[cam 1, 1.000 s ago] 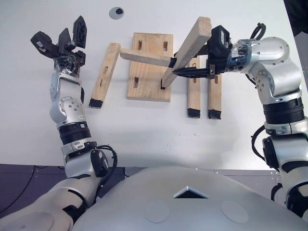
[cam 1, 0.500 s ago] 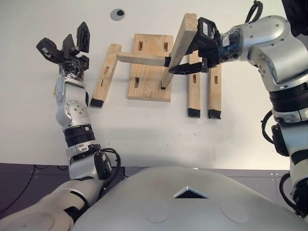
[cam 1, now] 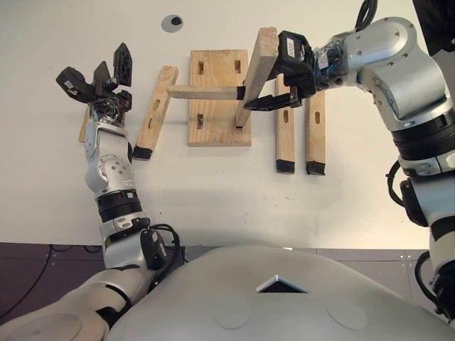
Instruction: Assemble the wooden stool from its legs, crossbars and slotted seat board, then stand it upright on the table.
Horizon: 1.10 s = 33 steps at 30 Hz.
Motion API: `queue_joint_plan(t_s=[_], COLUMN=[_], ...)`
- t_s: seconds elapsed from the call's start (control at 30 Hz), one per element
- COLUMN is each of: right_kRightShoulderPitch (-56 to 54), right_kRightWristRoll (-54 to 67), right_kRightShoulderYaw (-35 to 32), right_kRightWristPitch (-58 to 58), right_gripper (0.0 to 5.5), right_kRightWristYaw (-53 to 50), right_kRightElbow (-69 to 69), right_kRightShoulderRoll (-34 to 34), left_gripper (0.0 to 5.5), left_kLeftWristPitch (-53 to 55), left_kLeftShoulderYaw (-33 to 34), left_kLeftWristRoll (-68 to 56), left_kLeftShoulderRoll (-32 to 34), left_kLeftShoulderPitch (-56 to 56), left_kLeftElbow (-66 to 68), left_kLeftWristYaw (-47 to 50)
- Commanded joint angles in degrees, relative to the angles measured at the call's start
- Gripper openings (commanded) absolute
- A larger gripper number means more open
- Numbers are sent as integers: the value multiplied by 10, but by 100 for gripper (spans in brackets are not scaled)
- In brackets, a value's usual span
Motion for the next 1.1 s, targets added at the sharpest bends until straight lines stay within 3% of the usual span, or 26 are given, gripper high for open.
queue_joint_plan(t_s=[0.03,0.17,0.47,0.73,0.9,1.1], right_kRightShoulderPitch=[78,60,143,81,60,112], right_kRightWristRoll=[-92,-137,-171,-106,-88,-34], right_kRightShoulderYaw=[121,150,228,165,137,99], right_kRightWristPitch=[69,15,-33,3,4,40], right_gripper=[203,203,203,203,203,203], right_kRightWristYaw=[18,14,39,54,88,81], right_kRightElbow=[199,243,145,137,97,4], right_kRightShoulderRoll=[39,51,-14,-5,-59,-133], left_gripper=[439,439,439,439,439,439], left_kLeftWristPitch=[-2,-3,5,-1,-7,-6], left_kLeftShoulderYaw=[-5,-1,-2,-4,-2,1], left_kLeftWristRoll=[16,18,19,25,33,42], left_kLeftShoulderRoll=[8,12,14,18,18,24], left_kLeftShoulderPitch=[-14,-10,0,-16,-13,-15], left_kLeftElbow=[9,14,14,32,43,49], left_kLeftWristYaw=[12,13,18,20,23,26])
